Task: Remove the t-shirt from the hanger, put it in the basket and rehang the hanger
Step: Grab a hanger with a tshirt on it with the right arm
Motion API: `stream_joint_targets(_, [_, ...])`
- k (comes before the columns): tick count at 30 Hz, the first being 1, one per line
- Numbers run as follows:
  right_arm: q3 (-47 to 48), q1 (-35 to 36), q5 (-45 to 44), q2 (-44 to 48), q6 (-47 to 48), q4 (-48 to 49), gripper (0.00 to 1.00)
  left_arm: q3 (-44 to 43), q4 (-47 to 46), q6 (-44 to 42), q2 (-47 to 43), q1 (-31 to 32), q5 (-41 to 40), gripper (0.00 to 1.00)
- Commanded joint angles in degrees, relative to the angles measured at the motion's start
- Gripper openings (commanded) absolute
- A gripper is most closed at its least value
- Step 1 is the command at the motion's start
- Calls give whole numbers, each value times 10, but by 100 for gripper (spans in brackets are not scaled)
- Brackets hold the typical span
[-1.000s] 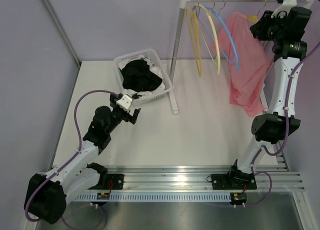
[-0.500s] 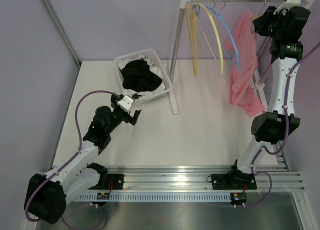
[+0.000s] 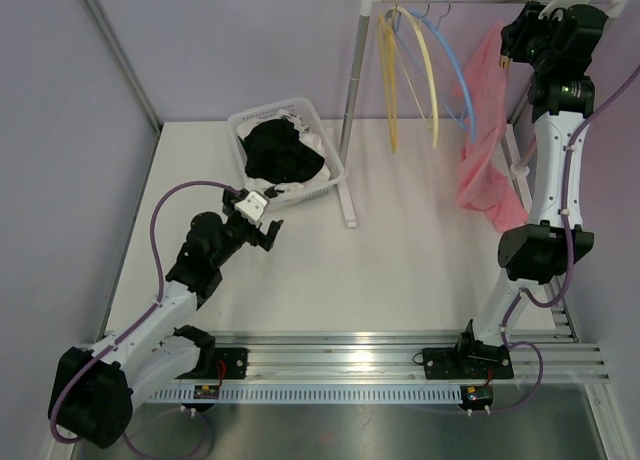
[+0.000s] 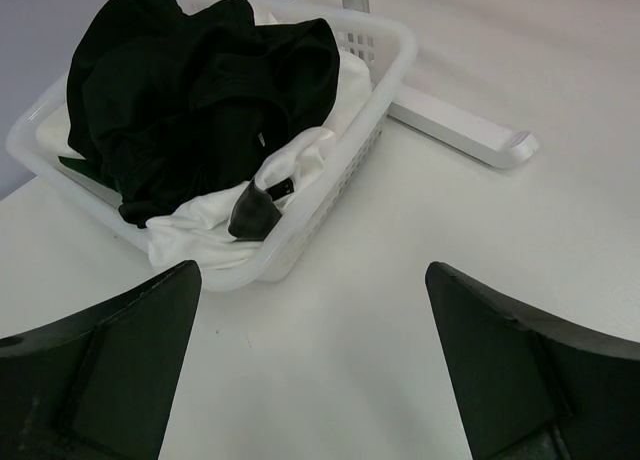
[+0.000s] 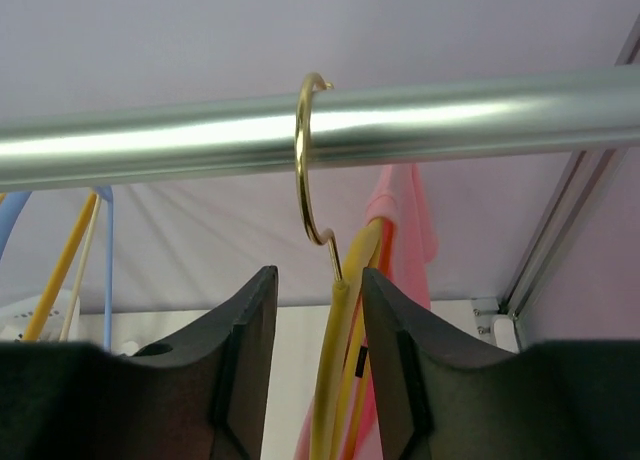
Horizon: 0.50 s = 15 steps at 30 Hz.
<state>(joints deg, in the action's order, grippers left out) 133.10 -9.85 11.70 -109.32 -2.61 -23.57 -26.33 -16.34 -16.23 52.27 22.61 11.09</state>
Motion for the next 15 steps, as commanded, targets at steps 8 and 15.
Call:
stream_joint_targets(8, [81, 13, -92, -25, 17, -70, 51, -14, -24, -6, 2, 1, 18, 99])
stream_joint_targets(15, [60, 19, -91, -25, 20, -47, 45, -15, -22, -6, 1, 1, 18, 99])
